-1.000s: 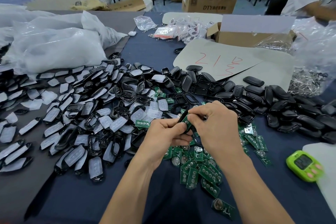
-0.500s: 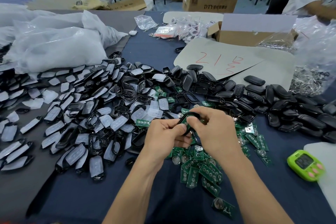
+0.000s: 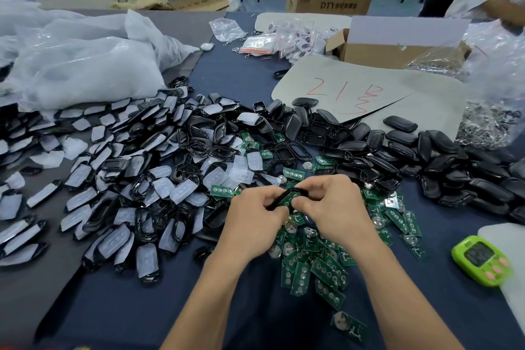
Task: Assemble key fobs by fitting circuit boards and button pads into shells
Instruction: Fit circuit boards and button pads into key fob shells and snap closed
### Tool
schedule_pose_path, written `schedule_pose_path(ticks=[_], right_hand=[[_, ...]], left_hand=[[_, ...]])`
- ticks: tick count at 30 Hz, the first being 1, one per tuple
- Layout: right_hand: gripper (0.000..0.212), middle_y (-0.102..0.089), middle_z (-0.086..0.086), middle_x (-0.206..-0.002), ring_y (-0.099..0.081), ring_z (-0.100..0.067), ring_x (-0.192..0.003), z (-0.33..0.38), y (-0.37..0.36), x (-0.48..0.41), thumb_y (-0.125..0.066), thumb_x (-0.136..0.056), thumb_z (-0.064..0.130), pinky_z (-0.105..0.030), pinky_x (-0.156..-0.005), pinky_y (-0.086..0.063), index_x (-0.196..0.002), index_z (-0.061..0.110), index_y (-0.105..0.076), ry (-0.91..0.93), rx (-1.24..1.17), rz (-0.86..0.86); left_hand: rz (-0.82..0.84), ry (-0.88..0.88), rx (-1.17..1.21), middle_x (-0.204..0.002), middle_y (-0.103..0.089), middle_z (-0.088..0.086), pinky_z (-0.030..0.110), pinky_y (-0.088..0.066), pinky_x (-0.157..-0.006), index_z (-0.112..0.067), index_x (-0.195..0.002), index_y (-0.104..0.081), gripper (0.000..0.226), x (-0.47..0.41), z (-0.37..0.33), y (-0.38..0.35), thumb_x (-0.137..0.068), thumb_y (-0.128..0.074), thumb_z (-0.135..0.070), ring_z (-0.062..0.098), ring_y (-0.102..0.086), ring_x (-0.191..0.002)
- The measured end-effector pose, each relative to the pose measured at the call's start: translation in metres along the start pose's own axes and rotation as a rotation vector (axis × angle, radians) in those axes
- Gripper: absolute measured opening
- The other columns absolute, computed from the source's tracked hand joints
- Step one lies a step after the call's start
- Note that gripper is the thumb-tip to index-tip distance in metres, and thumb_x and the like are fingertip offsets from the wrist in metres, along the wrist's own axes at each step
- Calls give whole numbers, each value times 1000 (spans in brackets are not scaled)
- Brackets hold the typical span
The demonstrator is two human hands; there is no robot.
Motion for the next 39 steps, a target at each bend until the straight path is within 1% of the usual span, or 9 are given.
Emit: schedule_pose_path(ticks=[2, 6, 9, 17, 20, 24, 31, 37, 39], right_hand=[[26, -72, 21, -67, -66, -2, -66, 2, -2, -3, -83, -81, 19, -14, -55, -47, -71, 41, -75, 27, 37, 21], [12, -76, 19, -75, -66, 4, -63, 1, 1, -12, -81, -81, 24, -17, -64, -48, -85, 35, -81, 6, -110, 1], [10, -76, 23, -80, -67, 13, -81, -3, 7, -23, -79, -84, 27, -3, -69, -44, -87, 37, -81, -18, -123, -99], [14, -73, 9, -65, -65, -4, -59, 47, -32, -81, -69, -89, 24, -13, -61, -51, -81, 22, -81, 67, 122, -75], [23, -77, -7, -92, -70, -28, -93, 53, -57, -107, -69, -89, 35, -34, -85, -57, -92, 14, -78, 31, 322, -4], [25, -75, -9, -106, -67, -34, -104, 50, -77, -117, -71, -85, 32, -37, -84, -50, -104, 16, -74, 65, 480, 24], [13, -69, 12, -69, -58, -5, -63, 40, -49, -99, -78, -82, 19, -26, -63, -47, -78, 28, -69, 70, 1, -77], [10, -66, -21, -74, -59, -16, -56, 12, -11, -32, -68, -88, -9, -25, -49, -48, -93, -7, -60, -103, -666, -84], [8, -68, -16, -75, -60, -14, -56, 2, -8, -9, -65, -91, -12, -23, -49, -50, -95, -8, -60, -158, -824, -43]], left_hand=[[25, -28, -40, -85, -77, -23, 15, -54, -76, -43, -93, -79, 27, -2, 2, 1, -85, -73, -18, -6, -71, -85], [59, 111, 472, -90, -81, 4, 24, -61, -70, -14, -106, -80, 30, -7, 15, 2, -91, -69, 10, 14, -76, -79], [-84, 212, 706, -84, -80, 8, 21, -61, -65, 1, -107, -74, 20, -14, 28, 11, -92, -66, 13, 18, -77, -75], [-301, 151, 878, -94, -76, 14, 31, -60, -66, -15, -110, -60, 20, -15, 39, 11, -98, -61, 2, 22, -74, -81], [-327, 152, 934, -89, -75, 13, 35, -60, -67, -26, -119, -50, 38, -15, 42, 10, -96, -59, 3, 24, -72, -74], [-314, 152, 970, -85, -74, 11, 33, -60, -65, -25, -123, -51, 41, -14, 42, 9, -97, -56, 5, 25, -70, -71], [-286, 150, 986, -83, -74, 13, 32, -61, -66, -21, -124, -52, 41, -13, 37, 9, -98, -55, 10, 26, -70, -70], [-272, 166, 839, -82, -76, 16, 34, -63, -67, -25, -123, -68, 50, -6, 26, 5, -95, -55, 14, 28, -74, -71], [-224, 144, 805, -85, -78, 13, 34, -63, -63, -32, -123, -71, 57, -2, 15, 0, -94, -56, 14, 26, -74, -71]])
Point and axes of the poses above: each hand's wrist, its own x-axis away from the middle knuckle, its own y-axis out of the back of the hand, z = x × y, the point moved 6 cm from there along -x, towards the middle knuckle
